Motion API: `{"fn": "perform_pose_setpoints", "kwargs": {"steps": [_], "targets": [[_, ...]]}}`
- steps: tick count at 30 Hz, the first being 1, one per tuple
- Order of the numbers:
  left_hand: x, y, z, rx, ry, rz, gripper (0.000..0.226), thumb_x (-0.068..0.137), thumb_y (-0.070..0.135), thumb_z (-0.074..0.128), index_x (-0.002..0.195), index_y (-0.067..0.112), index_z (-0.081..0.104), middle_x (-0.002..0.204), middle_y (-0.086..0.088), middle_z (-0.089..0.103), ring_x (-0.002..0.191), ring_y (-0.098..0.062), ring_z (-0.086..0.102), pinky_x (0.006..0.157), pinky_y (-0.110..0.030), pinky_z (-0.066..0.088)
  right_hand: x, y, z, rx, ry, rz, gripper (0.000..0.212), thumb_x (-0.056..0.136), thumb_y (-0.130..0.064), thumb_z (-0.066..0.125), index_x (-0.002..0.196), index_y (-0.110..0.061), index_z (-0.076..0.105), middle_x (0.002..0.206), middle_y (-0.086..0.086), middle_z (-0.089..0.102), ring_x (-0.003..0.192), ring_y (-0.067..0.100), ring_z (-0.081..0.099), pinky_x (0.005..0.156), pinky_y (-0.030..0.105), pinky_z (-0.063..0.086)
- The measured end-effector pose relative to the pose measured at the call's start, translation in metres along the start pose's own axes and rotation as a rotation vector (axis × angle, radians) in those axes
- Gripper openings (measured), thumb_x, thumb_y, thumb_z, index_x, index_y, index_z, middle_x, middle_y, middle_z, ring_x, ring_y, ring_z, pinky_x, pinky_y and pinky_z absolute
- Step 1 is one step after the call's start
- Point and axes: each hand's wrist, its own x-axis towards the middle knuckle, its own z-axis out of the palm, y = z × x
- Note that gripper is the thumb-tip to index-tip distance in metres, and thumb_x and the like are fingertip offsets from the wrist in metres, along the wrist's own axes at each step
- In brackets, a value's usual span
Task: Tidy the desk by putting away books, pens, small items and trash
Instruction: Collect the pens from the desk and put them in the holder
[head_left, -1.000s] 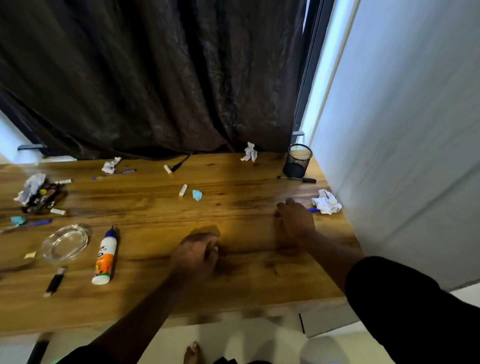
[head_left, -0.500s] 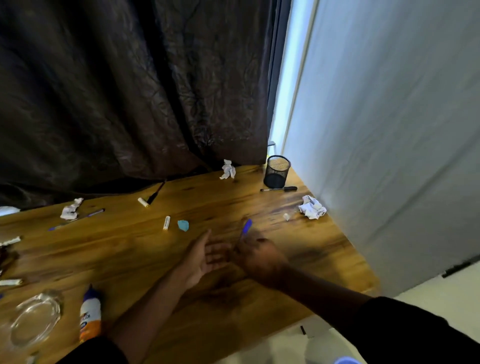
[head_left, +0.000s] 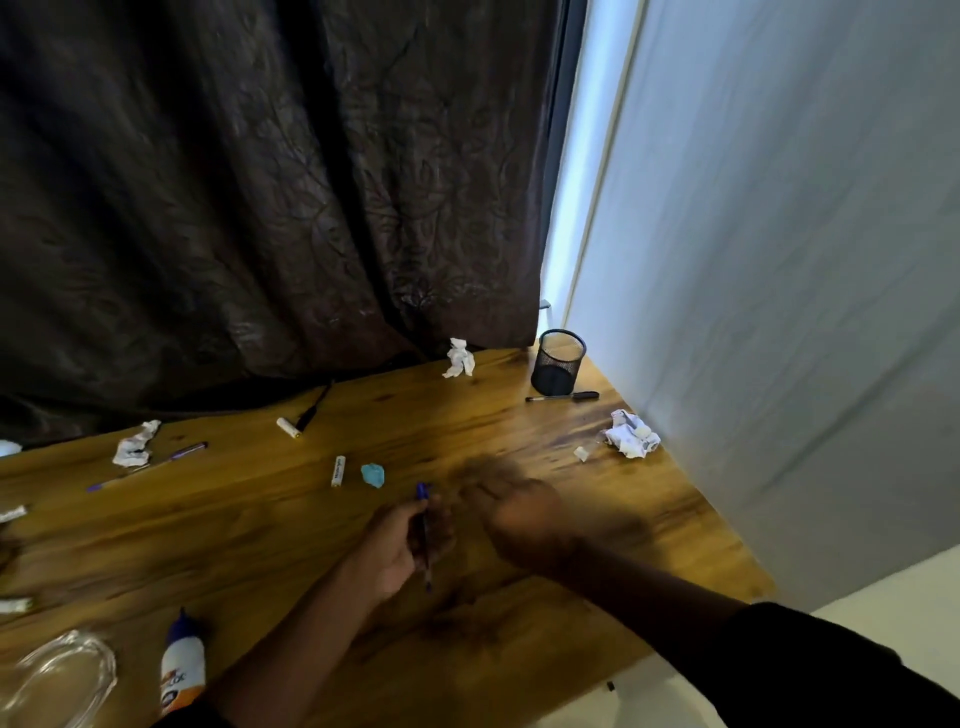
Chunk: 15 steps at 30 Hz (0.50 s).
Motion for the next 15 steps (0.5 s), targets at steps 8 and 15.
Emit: {"fn": "perform_pose_setpoints", "kwargs": {"steps": [8, 15], "targets": [[-0.008, -0.001, -0.005, -0.083, 0.067, -0.016, 0.033, 0.104, 0.018, 0.053, 0.128, 0.000, 0.064, 0.107, -0.019, 0.074, 0.088, -0.031, 0.071, 0.075, -0.043, 0.059, 0.061, 0.104, 0.010, -0.068, -0.263, 0.326, 0.069, 0.095, -0.022, 0.066, 0.154, -0.019, 0.032, 0.158, 0.014, 0.038, 0.139, 0.035, 0.044, 0.099, 0.046, 0.052], [-0.012, -0.012, -0.004, -0.172, 0.094, 0.032, 0.039, 0.103, 0.021, 0.053, 0.134, -0.002, 0.060, 0.112, -0.022, 0.071, 0.081, -0.031, 0.071, 0.062, -0.037, 0.062, 0.097, 0.156, 0.017, -0.089, -0.420, 0.377, 0.044, 0.098, -0.018, 0.059, 0.140, -0.016, 0.046, 0.143, 0.013, 0.049, 0.125, 0.033, 0.054, 0.091, 0.046, 0.053]]}}
